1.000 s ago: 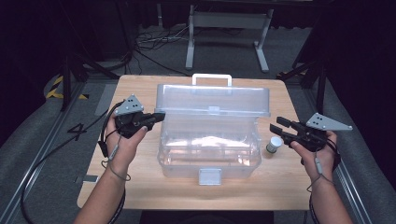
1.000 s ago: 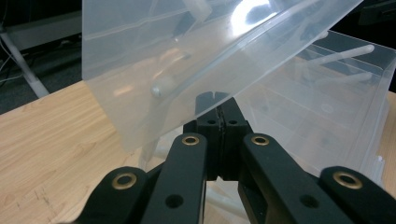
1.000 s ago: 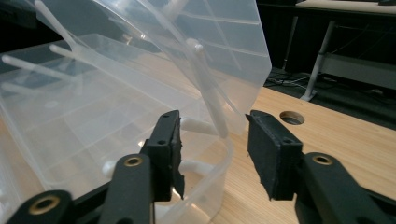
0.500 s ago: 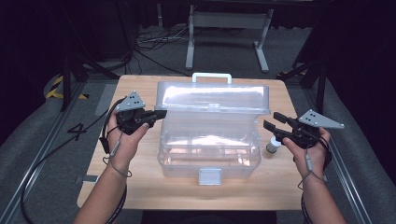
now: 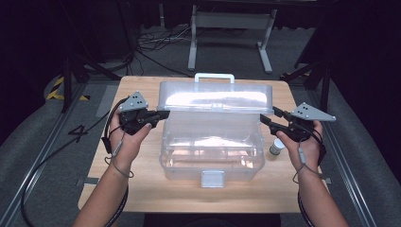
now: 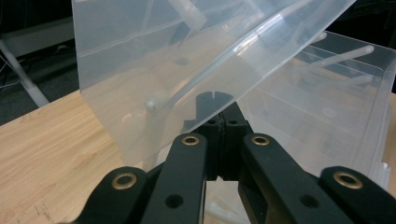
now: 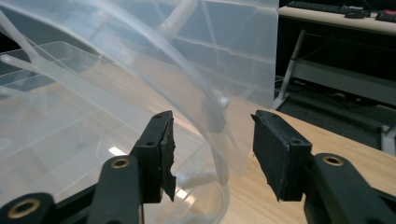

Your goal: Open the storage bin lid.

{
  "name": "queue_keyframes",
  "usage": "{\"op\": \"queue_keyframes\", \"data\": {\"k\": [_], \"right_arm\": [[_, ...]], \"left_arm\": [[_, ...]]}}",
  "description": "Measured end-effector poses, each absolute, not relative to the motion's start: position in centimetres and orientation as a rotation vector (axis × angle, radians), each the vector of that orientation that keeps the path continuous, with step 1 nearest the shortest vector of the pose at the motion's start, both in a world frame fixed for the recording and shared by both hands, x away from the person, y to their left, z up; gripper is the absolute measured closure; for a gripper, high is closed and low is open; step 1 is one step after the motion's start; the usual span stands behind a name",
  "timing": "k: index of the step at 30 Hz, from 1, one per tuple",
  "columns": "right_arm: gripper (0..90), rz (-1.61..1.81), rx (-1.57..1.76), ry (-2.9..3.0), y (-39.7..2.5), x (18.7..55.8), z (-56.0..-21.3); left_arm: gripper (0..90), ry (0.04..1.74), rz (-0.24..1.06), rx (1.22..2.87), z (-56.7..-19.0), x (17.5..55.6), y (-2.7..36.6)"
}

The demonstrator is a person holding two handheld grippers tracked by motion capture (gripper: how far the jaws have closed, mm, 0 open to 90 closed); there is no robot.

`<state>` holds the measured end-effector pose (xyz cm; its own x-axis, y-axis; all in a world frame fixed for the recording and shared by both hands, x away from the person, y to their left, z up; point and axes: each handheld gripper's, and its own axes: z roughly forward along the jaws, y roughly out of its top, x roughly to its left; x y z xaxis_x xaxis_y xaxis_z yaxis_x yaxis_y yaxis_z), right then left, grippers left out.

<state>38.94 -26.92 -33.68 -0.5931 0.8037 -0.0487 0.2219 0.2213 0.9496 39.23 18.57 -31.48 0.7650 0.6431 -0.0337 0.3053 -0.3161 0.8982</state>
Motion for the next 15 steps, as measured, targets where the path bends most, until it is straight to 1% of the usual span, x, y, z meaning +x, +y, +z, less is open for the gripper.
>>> {"op": "queue_keyframes", "data": {"k": [4,6,15], "right_arm": [[45.0,1.387,0.956,1.927,-26.5,39.1,-33.4],[40.7,1.387,0.955,1.885,-26.1,39.2,-33.2],[40.1,1.394,0.955,1.852,-25.2,39.5,-32.7]], "left_arm": [[89.8,0.723,0.405,1.918,-31.5,39.2,18.5],[89.8,0.722,0.402,1.916,-31.5,39.2,18.5],[89.7,0.721,0.403,1.917,-31.5,39.2,18.5]]}}
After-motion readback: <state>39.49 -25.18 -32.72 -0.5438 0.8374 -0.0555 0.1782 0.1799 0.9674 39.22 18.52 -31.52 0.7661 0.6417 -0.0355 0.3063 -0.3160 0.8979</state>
